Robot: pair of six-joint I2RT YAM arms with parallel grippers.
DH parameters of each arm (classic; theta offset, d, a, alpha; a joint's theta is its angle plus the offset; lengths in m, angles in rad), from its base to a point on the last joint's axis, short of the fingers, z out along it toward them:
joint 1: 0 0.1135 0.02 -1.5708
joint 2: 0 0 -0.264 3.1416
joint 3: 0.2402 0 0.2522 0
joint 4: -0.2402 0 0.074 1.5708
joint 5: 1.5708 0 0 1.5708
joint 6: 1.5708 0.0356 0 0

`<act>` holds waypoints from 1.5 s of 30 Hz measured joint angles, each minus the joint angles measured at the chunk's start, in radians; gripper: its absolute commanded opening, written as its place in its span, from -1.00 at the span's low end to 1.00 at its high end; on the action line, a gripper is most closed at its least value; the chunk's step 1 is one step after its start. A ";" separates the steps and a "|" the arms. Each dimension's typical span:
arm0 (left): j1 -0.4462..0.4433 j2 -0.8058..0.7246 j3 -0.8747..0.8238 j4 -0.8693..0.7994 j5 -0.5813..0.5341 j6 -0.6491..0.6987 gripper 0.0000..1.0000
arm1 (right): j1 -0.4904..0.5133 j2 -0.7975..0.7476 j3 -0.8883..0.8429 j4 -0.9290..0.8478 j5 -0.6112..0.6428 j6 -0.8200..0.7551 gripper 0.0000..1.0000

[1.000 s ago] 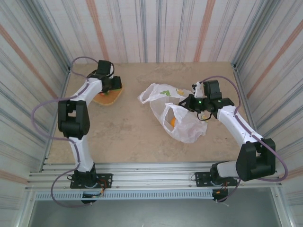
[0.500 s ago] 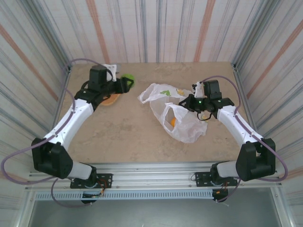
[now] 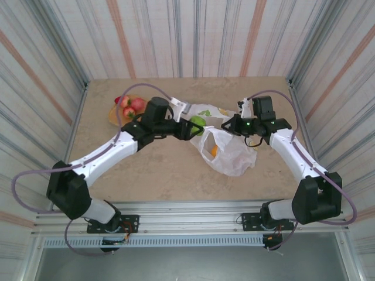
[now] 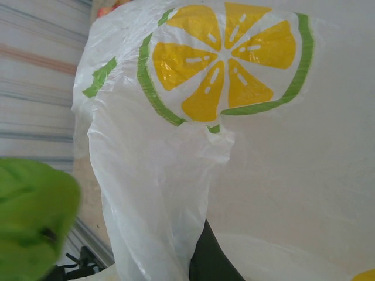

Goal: Place the fruits into the plastic bag

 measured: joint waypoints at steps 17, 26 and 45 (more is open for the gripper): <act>-0.181 0.126 0.044 0.032 -0.127 0.036 0.08 | 0.000 0.079 0.151 -0.132 -0.077 -0.116 -1.00; -0.179 0.126 0.043 0.010 -0.339 0.046 0.10 | -0.004 0.078 0.151 -0.175 -0.078 -0.156 -1.00; -0.179 0.286 -0.011 0.092 -0.547 -0.045 0.26 | -0.008 0.078 0.116 -0.163 -0.082 -0.159 -1.00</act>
